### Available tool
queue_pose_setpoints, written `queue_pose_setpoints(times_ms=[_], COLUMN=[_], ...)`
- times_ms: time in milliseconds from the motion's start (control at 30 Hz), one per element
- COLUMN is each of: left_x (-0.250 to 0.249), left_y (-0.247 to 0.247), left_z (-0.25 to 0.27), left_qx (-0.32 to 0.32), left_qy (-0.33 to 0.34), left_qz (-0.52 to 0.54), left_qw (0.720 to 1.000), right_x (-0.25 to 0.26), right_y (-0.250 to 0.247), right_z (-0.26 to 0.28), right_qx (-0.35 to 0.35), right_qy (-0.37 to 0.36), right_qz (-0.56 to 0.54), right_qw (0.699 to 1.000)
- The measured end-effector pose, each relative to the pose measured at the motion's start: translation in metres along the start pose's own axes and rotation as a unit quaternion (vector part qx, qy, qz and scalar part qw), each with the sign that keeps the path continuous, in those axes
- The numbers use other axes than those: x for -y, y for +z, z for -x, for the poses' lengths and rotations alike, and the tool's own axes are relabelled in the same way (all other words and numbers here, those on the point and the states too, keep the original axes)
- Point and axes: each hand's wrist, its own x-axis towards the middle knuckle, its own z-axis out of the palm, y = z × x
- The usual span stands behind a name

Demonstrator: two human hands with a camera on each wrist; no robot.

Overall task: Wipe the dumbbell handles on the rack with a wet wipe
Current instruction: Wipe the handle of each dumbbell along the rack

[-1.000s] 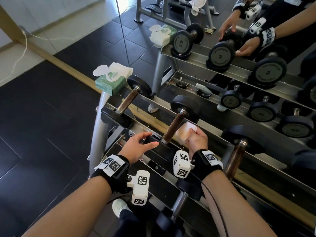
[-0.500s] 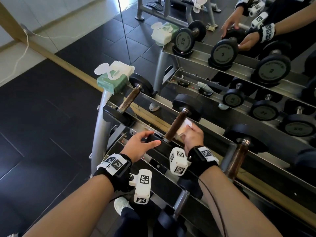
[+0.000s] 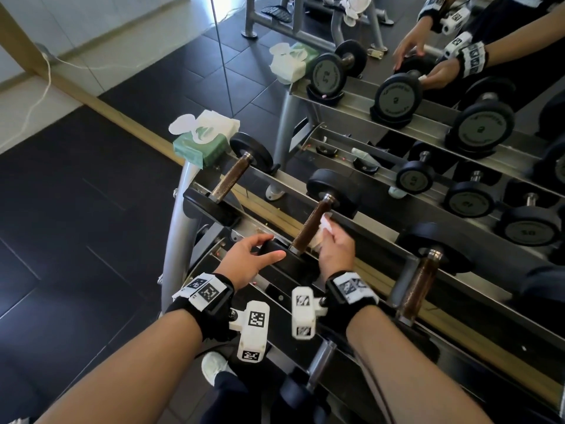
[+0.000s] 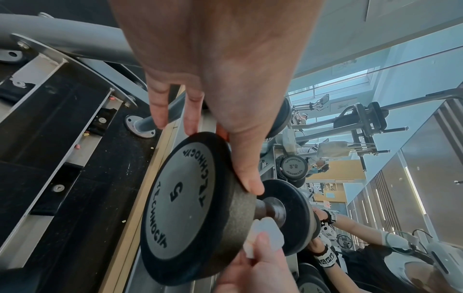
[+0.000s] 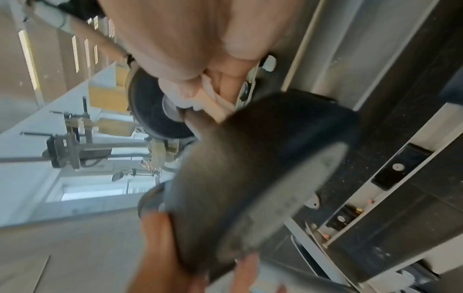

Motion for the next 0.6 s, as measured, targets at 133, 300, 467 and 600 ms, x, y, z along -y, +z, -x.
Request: queue_pose_setpoints(times_ms=[133, 300, 467, 600], left_x=[0.000, -0.001, -0.002, -0.002], left_y=[-0.001, -0.001, -0.006, -0.008], left_z=[-0.001, -0.001, -0.004, -0.006], left_qx=[0.004, 0.003, 0.013, 0.016], left_qy=[-0.003, -0.010, -0.009, -0.008], left_qz=[-0.003, -0.009, -0.034, -0.046], left_qw=[1.000, 1.000, 0.999, 0.999], right_x=[-0.018, 0.017, 0.022, -0.001], right_y=[-0.004, -0.036, -0.009, -0.012], right_z=[0.038, 0.005, -0.008, 0.023], right_qx=[0.081, 0.049, 0.030, 0.097], right_qy=[-0.013, -0.038, -0.078, -0.119], right_qz=[0.012, 0.049, 0.137, 0.200], right_qw=[0.997, 0.997, 0.987, 0.968])
